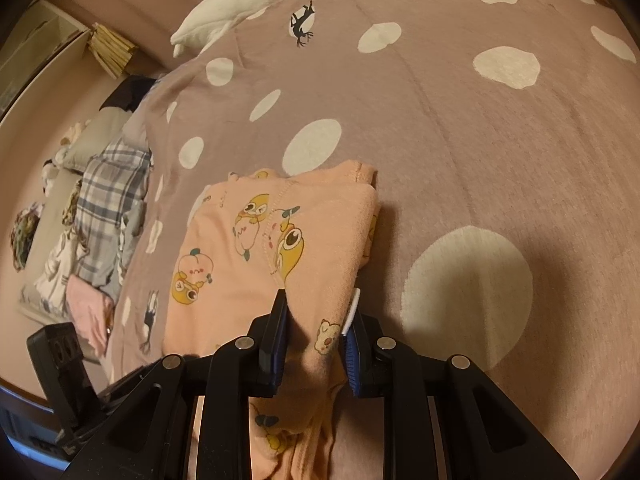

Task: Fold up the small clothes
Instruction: 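Fold the held edge over onto the bundle with the right gripper, then open the right gripper and release the folded edge onto the bundle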

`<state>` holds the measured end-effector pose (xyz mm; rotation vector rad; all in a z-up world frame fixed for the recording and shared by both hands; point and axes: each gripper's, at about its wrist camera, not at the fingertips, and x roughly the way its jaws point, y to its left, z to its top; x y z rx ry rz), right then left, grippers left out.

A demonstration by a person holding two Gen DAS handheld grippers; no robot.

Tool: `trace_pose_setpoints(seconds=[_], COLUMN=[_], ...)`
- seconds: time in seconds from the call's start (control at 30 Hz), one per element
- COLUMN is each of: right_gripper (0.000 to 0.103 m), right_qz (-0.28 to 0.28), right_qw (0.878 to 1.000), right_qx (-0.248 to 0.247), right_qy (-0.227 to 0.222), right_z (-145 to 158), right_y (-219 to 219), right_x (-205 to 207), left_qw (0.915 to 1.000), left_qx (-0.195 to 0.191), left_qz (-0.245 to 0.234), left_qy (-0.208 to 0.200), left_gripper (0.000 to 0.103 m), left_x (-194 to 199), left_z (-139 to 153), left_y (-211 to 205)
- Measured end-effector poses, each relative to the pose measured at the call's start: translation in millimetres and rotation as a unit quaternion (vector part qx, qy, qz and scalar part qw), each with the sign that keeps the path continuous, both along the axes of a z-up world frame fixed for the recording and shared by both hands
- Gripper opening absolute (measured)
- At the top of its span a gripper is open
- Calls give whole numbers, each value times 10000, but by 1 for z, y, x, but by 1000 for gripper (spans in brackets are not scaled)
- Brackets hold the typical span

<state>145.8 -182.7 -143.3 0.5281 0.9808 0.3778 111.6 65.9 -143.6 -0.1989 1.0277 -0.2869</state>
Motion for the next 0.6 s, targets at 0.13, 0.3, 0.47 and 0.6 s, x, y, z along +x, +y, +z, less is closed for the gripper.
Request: trace_pose_setpoints(seconds=[0.13, 0.3, 0.47, 0.6], right_gripper=[22, 22, 22, 22], right_qz=[-8, 1, 8, 7], right_qw=[10000, 10000, 10000, 10000], right_qx=[-9, -11, -15, -14], right_qy=[-4, -4, 2, -2], right_z=[0, 0, 0, 0], right_y=[-1, -2, -3, -3], right_x=[0, 0, 1, 1], left_qw=[10000, 10000, 10000, 9999], left_qx=[1, 12, 33, 36], left_qz=[11, 40, 67, 93], left_qy=[1, 5, 10, 15], left_gripper=[47, 47, 47, 47], left_x=[-1, -7, -11, -13], left_z=[0, -1, 0, 1], left_y=[1, 5, 6, 6])
